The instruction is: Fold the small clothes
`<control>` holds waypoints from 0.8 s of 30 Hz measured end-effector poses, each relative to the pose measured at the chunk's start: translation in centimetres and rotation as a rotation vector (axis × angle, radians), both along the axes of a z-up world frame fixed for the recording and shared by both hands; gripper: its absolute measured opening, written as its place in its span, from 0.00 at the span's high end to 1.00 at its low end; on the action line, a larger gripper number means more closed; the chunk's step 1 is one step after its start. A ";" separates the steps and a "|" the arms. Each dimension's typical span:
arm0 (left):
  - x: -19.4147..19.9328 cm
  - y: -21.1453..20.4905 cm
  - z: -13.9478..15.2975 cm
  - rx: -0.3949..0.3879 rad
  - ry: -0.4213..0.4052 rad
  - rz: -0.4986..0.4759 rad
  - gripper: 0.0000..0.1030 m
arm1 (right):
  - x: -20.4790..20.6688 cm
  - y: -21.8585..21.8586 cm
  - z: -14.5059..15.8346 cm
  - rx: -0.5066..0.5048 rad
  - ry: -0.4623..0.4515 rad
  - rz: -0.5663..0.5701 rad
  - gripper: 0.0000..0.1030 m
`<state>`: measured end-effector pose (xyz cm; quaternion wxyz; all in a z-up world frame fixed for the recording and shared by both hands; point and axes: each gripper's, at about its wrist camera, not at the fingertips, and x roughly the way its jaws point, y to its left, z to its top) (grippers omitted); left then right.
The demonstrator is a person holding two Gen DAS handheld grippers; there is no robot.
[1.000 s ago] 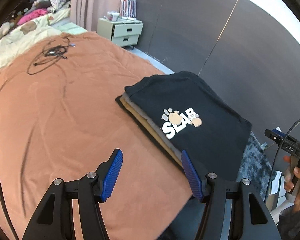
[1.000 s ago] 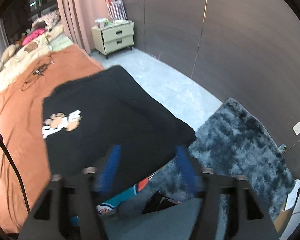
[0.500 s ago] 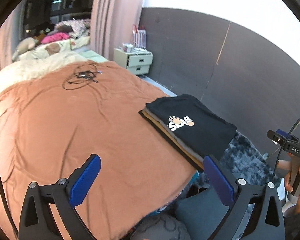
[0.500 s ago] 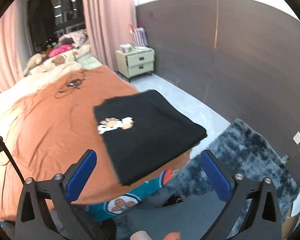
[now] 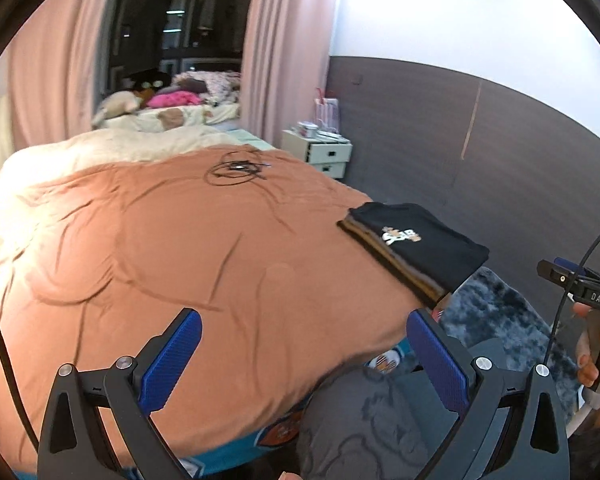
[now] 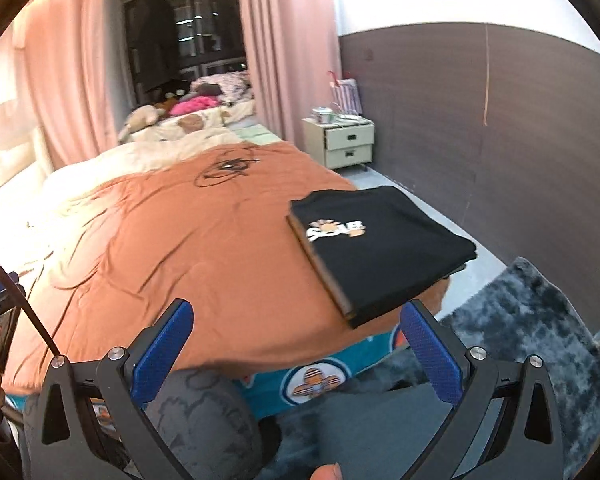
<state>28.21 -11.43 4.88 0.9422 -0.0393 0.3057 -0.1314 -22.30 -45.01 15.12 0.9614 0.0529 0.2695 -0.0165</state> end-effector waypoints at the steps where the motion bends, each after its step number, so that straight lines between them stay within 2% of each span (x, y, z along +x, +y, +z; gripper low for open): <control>1: -1.1 0.8 -0.3 -0.003 -0.008 0.015 0.00 | -0.6 0.0 -0.3 0.000 -0.007 0.010 0.00; 10: -9.5 5.4 -1.7 -0.003 -0.084 0.114 0.00 | -5.7 -0.1 -3.6 0.033 -0.048 0.102 0.00; 17: -13.8 6.9 -2.1 0.015 -0.144 0.173 0.00 | -9.1 -0.9 -5.0 0.066 -0.080 0.122 0.00; 24: -16.9 7.7 -2.1 0.007 -0.190 0.217 0.00 | -11.0 0.2 -6.6 0.042 -0.098 0.152 0.00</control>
